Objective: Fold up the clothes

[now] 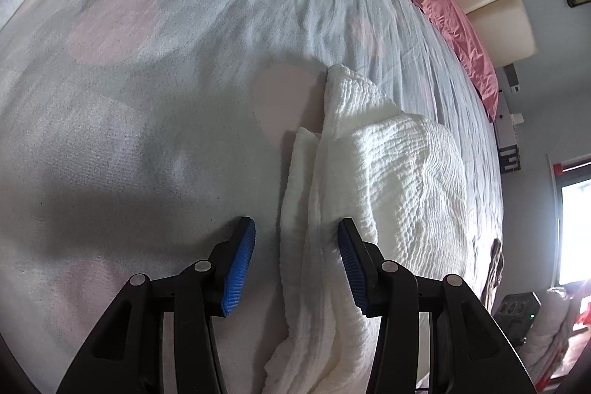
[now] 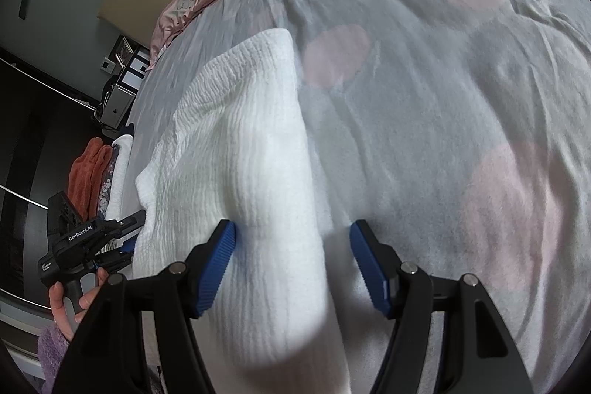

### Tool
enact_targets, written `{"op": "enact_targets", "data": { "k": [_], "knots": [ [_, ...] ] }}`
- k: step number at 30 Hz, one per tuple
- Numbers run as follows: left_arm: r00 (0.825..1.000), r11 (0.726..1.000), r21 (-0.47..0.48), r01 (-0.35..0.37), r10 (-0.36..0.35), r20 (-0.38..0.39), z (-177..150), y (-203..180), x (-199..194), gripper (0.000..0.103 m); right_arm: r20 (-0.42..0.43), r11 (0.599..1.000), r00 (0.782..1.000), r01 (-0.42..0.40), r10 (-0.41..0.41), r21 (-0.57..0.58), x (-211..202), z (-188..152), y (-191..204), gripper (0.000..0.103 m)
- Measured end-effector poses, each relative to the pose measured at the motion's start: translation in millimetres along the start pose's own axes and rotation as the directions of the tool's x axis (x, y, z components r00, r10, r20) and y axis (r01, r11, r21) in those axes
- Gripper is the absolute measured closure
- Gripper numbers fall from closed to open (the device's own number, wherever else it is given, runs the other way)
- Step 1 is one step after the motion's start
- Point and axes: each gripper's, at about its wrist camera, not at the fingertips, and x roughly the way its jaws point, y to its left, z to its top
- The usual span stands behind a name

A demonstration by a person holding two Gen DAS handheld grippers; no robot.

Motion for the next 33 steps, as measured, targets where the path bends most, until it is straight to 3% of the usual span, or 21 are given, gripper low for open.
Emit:
{"op": "enact_targets", "data": {
  "k": [7, 14, 18, 21, 24, 33],
  "knots": [
    [0.992, 0.992, -0.033, 0.125, -0.126, -0.015, 12.5, -0.7, 10.0, 0.054, 0.000, 1.000, 1.000, -0.009, 0.009, 0.011, -0.2, -0.9, -2.4, 0.039],
    [0.983, 0.984, -0.007, 0.179, -0.179, -0.030, 17.0, -3.9, 13.8, 0.054, -0.002, 1.000, 1.000, -0.014, 0.014, 0.013, 1.4, -0.1, -3.4, 0.039],
    [0.976, 0.975, 0.025, 0.219, -0.219, 0.003, 19.2, -6.6, -0.6, 0.051, -0.003, 1.000, 1.000, -0.020, 0.020, 0.015, 2.2, 0.5, -3.9, 0.039],
    [0.985, 0.984, 0.058, 0.170, -0.170, -0.012, 19.3, -15.0, 6.7, 0.049, -0.005, 0.999, 1.000, -0.025, 0.026, 0.021, 2.8, 1.1, -4.8, 0.039],
    [0.997, 0.993, 0.091, 0.075, -0.072, -0.027, 14.4, -18.4, 18.9, 0.049, -0.006, 0.999, 1.000, -0.029, 0.029, 0.023, 3.4, 1.5, -5.2, 0.039],
    [0.999, 0.991, 0.125, 0.046, -0.045, -0.010, 15.3, -24.7, 31.2, 0.049, -0.009, 0.999, 1.000, -0.029, 0.029, 0.013, 3.3, 2.2, -4.1, 0.039]
  ]
}}
